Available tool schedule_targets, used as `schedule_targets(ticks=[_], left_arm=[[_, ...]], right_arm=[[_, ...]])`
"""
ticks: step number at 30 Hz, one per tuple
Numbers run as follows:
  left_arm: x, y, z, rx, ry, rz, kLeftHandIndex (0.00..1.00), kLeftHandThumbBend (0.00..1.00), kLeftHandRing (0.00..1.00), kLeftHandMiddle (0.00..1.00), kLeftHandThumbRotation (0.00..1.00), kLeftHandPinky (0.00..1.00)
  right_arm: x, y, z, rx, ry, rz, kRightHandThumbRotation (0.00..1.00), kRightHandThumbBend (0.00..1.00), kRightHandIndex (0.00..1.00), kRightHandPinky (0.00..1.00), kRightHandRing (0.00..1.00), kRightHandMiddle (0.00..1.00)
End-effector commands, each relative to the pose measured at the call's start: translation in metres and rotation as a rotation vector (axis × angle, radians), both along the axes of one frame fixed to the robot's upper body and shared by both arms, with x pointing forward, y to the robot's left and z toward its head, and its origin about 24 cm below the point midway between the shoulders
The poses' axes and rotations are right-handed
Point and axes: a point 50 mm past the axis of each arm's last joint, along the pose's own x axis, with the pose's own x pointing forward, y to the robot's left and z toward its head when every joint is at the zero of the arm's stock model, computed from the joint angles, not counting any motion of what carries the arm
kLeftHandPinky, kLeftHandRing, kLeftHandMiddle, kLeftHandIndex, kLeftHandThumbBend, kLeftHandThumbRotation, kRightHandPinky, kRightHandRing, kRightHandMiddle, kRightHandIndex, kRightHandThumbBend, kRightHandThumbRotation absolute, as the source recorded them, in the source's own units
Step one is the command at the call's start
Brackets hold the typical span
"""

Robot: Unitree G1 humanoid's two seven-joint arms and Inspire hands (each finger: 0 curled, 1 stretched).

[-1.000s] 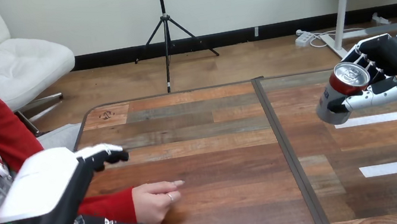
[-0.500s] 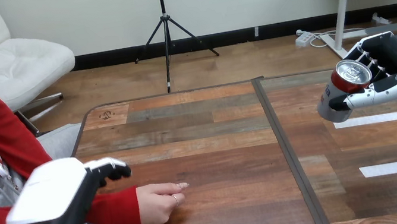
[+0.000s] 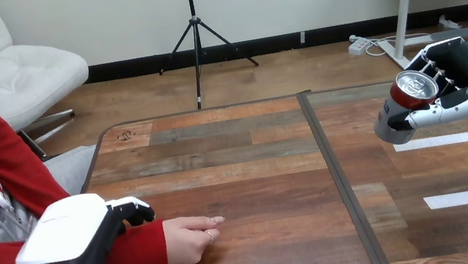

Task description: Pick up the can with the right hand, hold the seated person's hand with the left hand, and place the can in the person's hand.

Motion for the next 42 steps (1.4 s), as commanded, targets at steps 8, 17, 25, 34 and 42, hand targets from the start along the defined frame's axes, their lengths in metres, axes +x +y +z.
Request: schedule_targets(ticks=[8, 17, 25, 34, 42], left_arm=[[0.021, 0.002, 0.003, 0.044, -0.035, 0.005, 0.72, 1.0, 0.71, 0.73, 0.05, 0.65], [0.028, 0.003, -0.009, 0.063, -0.038, 0.015, 0.72, 1.0, 0.72, 0.73, 0.05, 0.66], [0.033, 0.002, -0.02, 0.079, -0.042, 0.03, 0.72, 1.0, 0.72, 0.74, 0.06, 0.67], [0.038, 0.002, -0.031, 0.101, -0.043, 0.031, 0.73, 1.0, 0.73, 0.75, 0.04, 0.69], [0.04, 0.002, -0.037, 0.117, -0.03, 0.039, 0.74, 1.0, 0.75, 0.76, 0.03, 0.7]], right_arm=[[0.006, 0.004, 0.031, 0.019, -0.128, 0.018, 0.0, 0.73, 0.48, 0.3, 0.35, 0.43], [0.006, 0.003, 0.03, 0.016, -0.132, 0.014, 0.0, 0.73, 0.48, 0.28, 0.34, 0.43], [0.006, 0.002, 0.031, 0.0, -0.139, 0.012, 0.0, 0.73, 0.48, 0.26, 0.32, 0.42], [0.005, 0.002, 0.032, 0.008, -0.143, 0.016, 0.0, 0.73, 0.48, 0.24, 0.3, 0.42], [0.005, 0.001, 0.032, 0.011, -0.142, 0.019, 0.0, 0.73, 0.48, 0.24, 0.31, 0.42]])
